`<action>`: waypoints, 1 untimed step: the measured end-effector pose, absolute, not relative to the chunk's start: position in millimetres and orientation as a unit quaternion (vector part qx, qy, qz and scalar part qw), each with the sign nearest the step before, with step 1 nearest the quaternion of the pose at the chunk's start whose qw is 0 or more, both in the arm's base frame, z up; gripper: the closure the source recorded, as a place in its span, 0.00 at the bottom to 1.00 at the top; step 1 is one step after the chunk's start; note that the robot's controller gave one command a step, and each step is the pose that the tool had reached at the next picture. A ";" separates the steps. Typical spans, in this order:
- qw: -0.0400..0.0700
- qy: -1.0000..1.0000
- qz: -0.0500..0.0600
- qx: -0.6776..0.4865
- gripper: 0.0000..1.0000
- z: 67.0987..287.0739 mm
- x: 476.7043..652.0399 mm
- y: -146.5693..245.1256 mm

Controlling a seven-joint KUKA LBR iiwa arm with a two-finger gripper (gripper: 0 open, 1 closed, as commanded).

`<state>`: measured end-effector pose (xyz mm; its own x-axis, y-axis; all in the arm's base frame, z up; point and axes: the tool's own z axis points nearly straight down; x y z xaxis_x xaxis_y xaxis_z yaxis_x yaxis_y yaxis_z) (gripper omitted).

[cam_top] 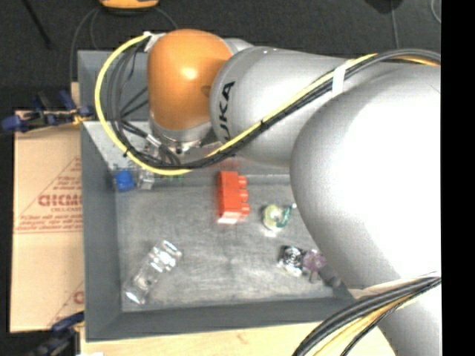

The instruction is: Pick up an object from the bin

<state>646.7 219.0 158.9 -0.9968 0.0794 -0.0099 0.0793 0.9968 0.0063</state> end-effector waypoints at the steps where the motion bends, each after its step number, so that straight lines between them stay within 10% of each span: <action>1: 0.001 0.999 0.002 0.040 0.00 153.6 645.2 218.7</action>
Offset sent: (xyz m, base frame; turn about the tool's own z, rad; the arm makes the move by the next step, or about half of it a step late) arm 0.0000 0.0000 0.0000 0.0000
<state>645.2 218.7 153.6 -0.9967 0.0809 -0.0027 0.0809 0.9967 0.0044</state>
